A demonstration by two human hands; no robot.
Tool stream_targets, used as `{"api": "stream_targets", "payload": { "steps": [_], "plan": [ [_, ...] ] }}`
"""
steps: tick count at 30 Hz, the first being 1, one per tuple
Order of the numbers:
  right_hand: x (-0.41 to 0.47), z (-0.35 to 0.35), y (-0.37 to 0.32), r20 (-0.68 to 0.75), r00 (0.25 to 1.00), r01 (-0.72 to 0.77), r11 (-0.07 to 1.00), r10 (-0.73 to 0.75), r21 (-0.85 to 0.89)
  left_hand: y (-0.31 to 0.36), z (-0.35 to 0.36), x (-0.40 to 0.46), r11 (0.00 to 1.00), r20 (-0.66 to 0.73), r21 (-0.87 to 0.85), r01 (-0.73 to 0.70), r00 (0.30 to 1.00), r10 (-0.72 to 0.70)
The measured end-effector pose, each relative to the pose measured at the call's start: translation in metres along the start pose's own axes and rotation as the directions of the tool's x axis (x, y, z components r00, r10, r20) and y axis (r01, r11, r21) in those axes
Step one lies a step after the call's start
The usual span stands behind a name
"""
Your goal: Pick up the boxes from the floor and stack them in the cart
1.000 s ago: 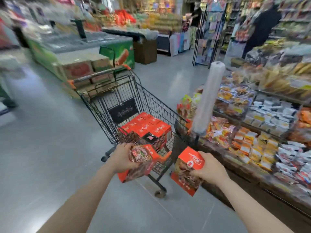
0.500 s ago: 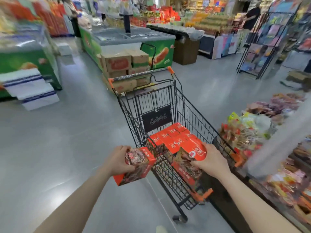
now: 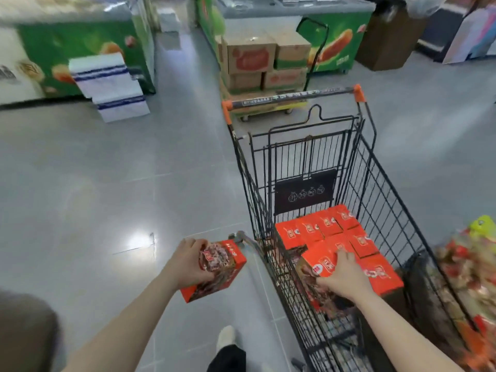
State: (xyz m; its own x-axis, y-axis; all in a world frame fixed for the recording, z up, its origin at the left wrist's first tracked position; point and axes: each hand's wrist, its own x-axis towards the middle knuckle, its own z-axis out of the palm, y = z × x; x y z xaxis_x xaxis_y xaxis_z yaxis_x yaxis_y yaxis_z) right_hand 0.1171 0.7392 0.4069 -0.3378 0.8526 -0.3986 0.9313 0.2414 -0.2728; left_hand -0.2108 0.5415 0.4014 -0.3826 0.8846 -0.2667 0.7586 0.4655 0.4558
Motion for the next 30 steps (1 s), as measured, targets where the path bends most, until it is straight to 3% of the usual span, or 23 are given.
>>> {"api": "stream_targets", "payload": {
  "steps": [14, 22, 27, 30],
  "plan": [
    [0.075, 0.067, -0.005, -0.018, 0.997, -0.071, 0.997, 0.07, -0.021, -0.045, 0.033, 0.073, 0.997, 0.115, 0.038, 0.068, 0.991, -0.072],
    [0.135, 0.123, 0.004, -0.008, 0.994, -0.114, 0.993, 0.113, -0.033, -0.048, 0.07, 0.085, 0.988, 0.095, 0.049, 0.146, 0.984, -0.15],
    [0.144, 0.143, 0.006, -0.018, 0.996, -0.087, 0.961, 0.085, -0.264, -0.047, 0.082, 0.085, 0.984, 0.072, 0.033, 0.178, 0.981, -0.18],
    [0.143, 0.138, 0.009, 0.001, 0.997, -0.07, 0.977, 0.072, -0.202, -0.043, 0.078, 0.081, 0.983, 0.058, 0.03, 0.179, 0.982, -0.18]
  ]
}}
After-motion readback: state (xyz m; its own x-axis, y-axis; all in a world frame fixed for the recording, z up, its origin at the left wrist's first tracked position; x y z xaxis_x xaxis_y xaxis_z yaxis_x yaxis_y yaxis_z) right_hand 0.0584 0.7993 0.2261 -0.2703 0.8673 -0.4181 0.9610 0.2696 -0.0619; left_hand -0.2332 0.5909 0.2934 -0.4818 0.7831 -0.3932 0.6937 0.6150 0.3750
